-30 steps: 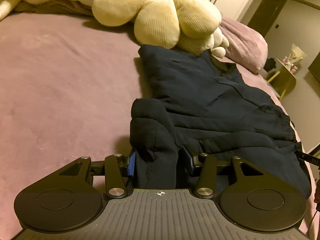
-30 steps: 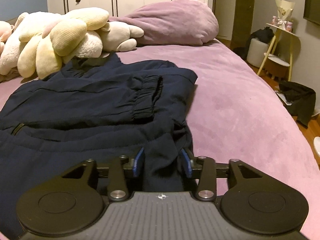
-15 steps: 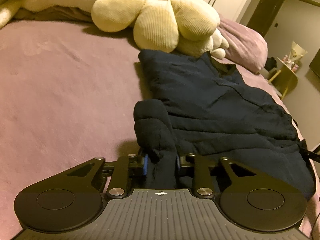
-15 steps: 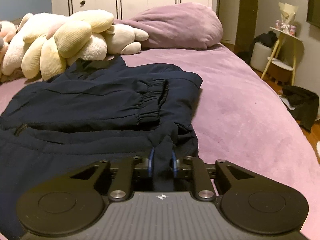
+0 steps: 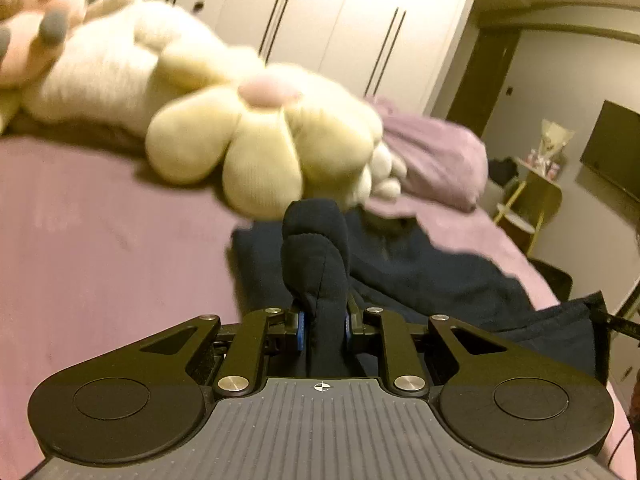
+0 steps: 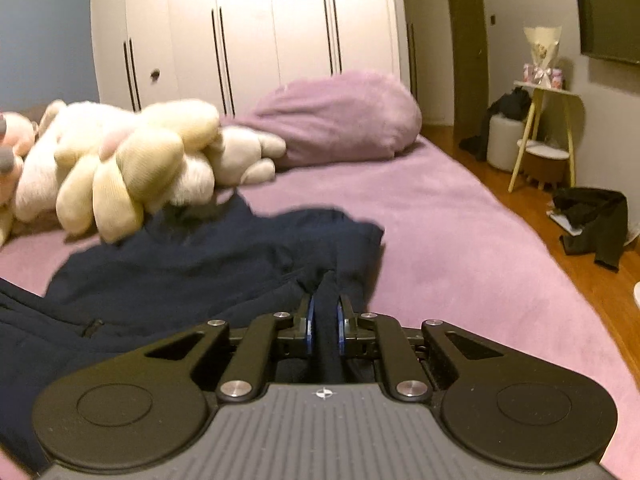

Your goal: Fold large clothes

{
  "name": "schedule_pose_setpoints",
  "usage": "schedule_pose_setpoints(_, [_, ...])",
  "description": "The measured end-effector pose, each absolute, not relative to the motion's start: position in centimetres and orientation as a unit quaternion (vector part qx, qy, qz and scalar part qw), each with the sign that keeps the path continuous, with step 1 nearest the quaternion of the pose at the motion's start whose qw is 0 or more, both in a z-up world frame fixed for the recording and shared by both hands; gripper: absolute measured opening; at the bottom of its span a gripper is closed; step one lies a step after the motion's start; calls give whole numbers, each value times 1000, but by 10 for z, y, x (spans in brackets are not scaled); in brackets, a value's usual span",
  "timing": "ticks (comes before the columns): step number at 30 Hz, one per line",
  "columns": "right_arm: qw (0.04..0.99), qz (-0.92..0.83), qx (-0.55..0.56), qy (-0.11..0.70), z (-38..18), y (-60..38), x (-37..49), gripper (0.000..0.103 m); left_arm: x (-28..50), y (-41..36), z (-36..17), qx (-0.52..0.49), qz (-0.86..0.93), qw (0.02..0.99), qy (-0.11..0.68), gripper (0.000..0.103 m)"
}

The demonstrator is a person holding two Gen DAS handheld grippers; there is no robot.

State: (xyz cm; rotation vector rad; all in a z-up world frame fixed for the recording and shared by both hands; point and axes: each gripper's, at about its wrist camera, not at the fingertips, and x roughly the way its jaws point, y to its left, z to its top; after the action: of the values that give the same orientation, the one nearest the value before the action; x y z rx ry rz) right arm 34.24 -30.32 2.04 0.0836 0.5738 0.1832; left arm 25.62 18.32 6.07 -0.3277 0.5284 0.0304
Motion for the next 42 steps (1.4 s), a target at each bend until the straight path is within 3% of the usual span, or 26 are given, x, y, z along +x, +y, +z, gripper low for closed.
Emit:
schedule_pose_setpoints(6, [964,55,51,254,40,-296,383,10,331,189,56,-144,48,955,254,19])
schedule_pose_setpoints(13, [957,19,24,289,9,-263,457,10,399,203,9,-161,88,935,302,19])
schedule_pose_setpoints(22, [965,-6,5,262,17,-234,533,10,477,208,36,-112,114,960,229,19])
schedule_pose_setpoints(28, [972,-66,17,226,18,-204,599,10,535,193,-1,-98,184,958,198,22])
schedule_pose_setpoints(32, [967,-99,39,230,-20,-199,622,10,549,188,-50,-89,206,950,219,36])
schedule_pose_setpoints(36, [960,-108,45,255,-75,-207,625,12,549,211,-76,-164,194,938,236,56])
schedule_pose_setpoints(42, [951,-99,113,270,-104,-226,626,16,549,228,-92,-223,186,926,243,71])
